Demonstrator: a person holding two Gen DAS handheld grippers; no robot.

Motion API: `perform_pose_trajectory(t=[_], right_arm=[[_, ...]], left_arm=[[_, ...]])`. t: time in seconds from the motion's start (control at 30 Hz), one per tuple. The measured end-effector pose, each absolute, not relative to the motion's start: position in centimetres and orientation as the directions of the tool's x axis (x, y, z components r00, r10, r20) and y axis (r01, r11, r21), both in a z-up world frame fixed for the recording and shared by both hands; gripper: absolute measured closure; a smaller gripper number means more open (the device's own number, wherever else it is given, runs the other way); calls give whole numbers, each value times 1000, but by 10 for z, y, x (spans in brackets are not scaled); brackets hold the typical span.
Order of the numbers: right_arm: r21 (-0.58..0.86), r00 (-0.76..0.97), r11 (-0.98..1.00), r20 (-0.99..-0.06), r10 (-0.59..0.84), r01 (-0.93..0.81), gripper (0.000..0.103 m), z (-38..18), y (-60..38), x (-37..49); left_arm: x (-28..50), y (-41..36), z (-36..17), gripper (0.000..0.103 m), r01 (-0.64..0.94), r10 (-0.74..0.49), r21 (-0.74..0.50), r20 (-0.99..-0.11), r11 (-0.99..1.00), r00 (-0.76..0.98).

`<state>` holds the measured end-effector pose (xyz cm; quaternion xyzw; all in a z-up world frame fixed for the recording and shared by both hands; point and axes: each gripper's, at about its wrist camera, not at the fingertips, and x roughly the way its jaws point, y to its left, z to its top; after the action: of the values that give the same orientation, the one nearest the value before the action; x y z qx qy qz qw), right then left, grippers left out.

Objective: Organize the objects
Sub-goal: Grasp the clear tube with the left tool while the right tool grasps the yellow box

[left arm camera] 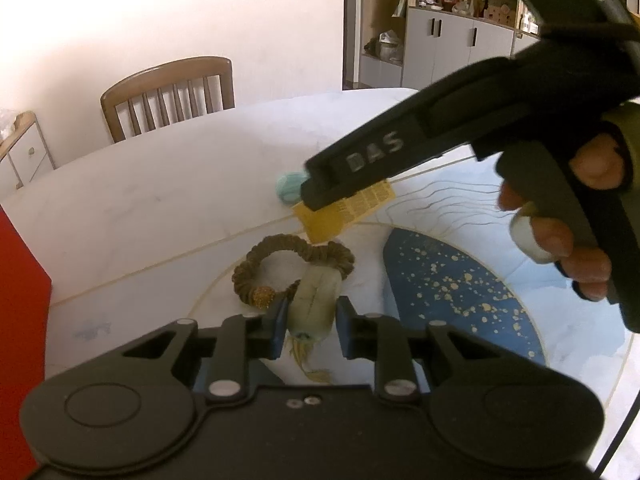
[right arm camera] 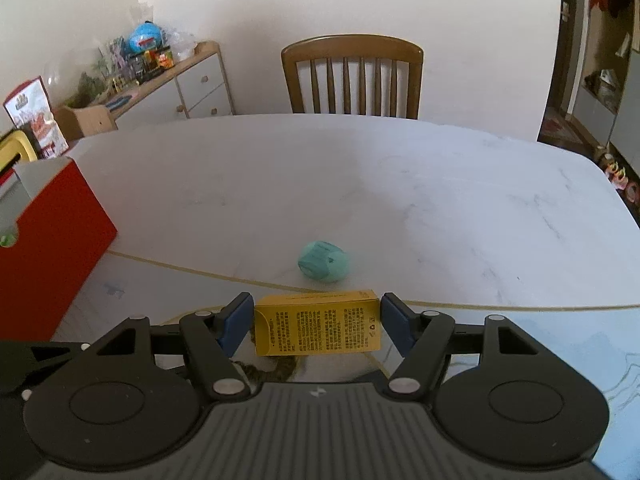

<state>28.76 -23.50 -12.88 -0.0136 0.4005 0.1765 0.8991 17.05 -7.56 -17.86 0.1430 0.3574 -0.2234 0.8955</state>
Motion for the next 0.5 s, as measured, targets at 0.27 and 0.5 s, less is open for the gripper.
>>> perform_pose_trajectory(t=[0.27, 0.5], right_arm=[[131, 632, 934, -705, 323, -331, 33, -104, -249, 269], [151, 625, 931, -704, 337, -332, 33, -86, -255, 242]], left_arm=[[165, -64, -163, 80, 479, -304, 57, -705, 876, 640], [157, -48, -148, 81, 460, -317, 12, -709, 888, 631]])
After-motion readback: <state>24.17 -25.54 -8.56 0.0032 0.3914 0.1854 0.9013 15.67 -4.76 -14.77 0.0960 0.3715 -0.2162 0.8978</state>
